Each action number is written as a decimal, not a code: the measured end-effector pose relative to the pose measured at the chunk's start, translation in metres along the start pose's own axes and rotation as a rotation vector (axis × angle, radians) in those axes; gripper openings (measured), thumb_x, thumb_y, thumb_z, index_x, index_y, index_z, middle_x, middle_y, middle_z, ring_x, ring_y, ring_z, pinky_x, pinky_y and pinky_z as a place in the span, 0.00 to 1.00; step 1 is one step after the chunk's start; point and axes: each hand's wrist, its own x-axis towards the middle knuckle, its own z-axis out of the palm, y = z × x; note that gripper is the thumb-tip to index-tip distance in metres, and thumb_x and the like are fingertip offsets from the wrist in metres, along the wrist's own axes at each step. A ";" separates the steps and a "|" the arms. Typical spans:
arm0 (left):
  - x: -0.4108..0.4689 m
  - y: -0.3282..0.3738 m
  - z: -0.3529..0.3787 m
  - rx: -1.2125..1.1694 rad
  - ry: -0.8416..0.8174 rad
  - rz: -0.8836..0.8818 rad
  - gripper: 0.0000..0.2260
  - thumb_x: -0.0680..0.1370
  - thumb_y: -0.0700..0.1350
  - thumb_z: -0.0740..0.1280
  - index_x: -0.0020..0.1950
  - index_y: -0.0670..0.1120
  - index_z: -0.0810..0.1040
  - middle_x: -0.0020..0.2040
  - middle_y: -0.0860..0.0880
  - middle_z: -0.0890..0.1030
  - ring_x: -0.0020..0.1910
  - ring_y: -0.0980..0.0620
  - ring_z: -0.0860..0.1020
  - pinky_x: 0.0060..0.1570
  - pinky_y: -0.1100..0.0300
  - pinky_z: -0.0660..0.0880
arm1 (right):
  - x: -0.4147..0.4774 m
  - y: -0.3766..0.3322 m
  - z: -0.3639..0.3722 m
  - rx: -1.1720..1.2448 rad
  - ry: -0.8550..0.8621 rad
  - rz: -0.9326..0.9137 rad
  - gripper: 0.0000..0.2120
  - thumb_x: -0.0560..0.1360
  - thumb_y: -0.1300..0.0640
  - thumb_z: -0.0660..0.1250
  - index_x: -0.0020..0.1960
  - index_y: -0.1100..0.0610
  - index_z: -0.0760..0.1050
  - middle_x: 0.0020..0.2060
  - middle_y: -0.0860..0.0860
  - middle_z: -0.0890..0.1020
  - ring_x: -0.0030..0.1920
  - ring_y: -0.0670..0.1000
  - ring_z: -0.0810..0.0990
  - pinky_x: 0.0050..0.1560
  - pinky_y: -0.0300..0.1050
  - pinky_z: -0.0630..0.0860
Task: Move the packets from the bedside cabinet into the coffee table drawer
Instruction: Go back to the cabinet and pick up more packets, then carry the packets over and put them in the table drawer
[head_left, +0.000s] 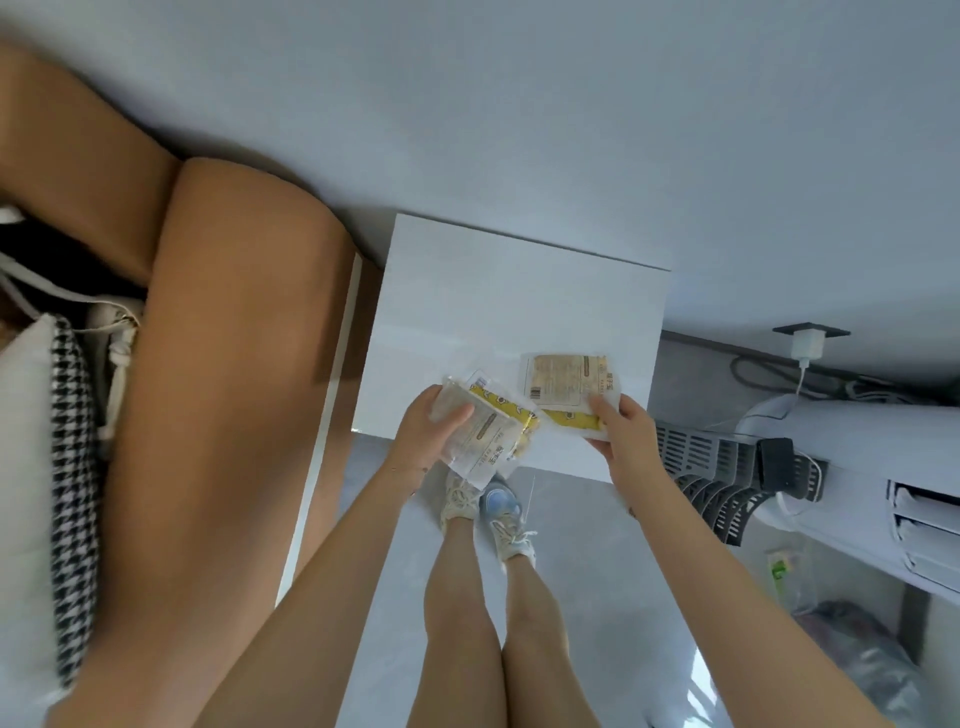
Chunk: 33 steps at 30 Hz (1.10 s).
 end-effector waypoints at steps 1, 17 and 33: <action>-0.012 -0.001 -0.003 -0.076 0.026 -0.007 0.07 0.76 0.43 0.68 0.52 0.44 0.76 0.49 0.46 0.81 0.49 0.48 0.81 0.42 0.61 0.79 | -0.008 -0.001 0.000 0.002 -0.017 0.002 0.06 0.79 0.63 0.63 0.50 0.54 0.77 0.49 0.51 0.82 0.48 0.50 0.82 0.49 0.45 0.80; -0.216 -0.063 -0.074 -0.699 0.533 -0.010 0.11 0.77 0.36 0.63 0.57 0.48 0.73 0.52 0.47 0.81 0.50 0.46 0.79 0.43 0.54 0.77 | -0.141 -0.014 0.067 -0.561 -0.527 -0.255 0.10 0.74 0.68 0.66 0.52 0.56 0.78 0.50 0.53 0.83 0.48 0.52 0.83 0.45 0.42 0.82; -0.394 -0.200 -0.209 -1.007 0.982 0.028 0.10 0.75 0.37 0.68 0.51 0.49 0.73 0.57 0.44 0.80 0.55 0.42 0.79 0.56 0.43 0.76 | -0.322 0.142 0.230 -0.921 -0.838 -0.344 0.11 0.74 0.65 0.69 0.54 0.54 0.78 0.47 0.44 0.83 0.47 0.46 0.84 0.48 0.42 0.82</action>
